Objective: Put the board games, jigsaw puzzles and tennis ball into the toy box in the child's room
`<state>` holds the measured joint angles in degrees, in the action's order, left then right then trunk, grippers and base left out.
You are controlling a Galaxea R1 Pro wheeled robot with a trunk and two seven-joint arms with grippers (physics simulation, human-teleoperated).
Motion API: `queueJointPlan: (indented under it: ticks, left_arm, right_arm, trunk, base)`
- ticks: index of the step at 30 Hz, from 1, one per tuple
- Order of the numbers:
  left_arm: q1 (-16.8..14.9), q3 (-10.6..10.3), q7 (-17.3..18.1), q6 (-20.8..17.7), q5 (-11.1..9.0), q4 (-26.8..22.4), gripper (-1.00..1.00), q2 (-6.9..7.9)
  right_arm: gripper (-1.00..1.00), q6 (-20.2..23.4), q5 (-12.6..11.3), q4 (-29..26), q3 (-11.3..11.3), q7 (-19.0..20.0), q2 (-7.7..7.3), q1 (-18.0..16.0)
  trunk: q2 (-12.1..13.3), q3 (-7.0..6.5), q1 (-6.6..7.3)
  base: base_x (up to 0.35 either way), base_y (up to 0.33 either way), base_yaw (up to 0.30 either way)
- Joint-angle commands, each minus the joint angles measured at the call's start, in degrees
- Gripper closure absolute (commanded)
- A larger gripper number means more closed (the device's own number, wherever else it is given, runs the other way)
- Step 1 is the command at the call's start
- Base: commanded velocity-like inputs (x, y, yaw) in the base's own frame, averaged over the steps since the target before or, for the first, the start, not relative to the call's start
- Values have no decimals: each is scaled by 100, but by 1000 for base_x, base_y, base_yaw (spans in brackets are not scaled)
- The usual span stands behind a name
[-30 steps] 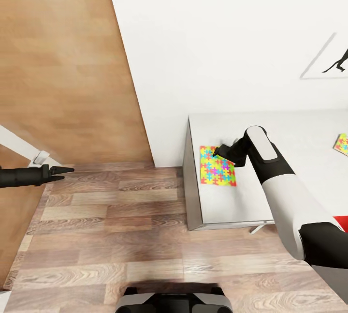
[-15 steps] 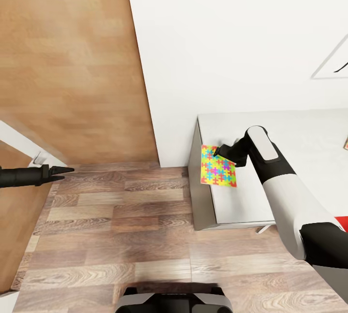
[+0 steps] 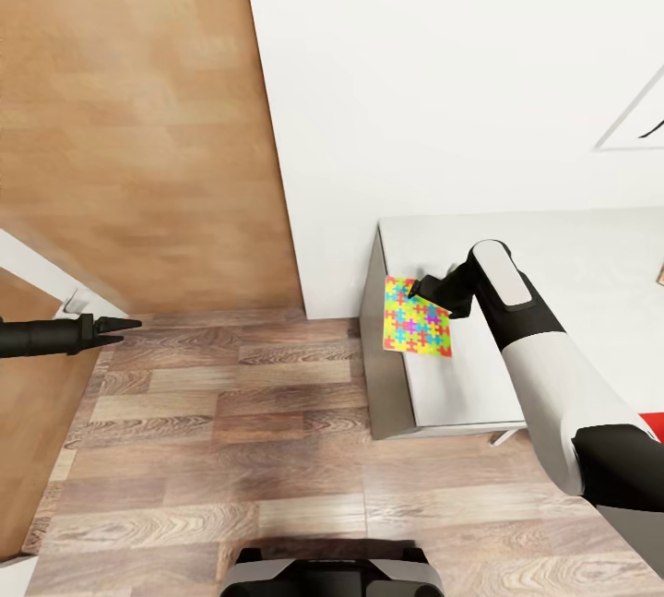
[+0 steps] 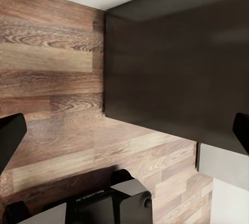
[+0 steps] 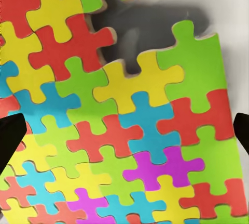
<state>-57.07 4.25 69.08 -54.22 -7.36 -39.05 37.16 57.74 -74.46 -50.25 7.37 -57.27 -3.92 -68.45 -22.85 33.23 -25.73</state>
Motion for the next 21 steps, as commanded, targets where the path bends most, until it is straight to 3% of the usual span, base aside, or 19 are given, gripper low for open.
queueJointPlan:
  ticks: [1, 21]
  left_arm:
    - [-5, -2, 9, -36, -11, 2, -100, -1]
    - [-5, 3, 9, -27, -11, 2, -100, 2]
  right_arm:
    - [-100, -10, -145, 235, 20, -47, -4, -1]
    - [-100, -19, -140, 226, 10, -47, -4, 7]
  trunk:
    - [-7, 9, -5]
    - [-7, -59, -5]
  base:
    - [0, 35, 0]
    - [0, 3, 0]
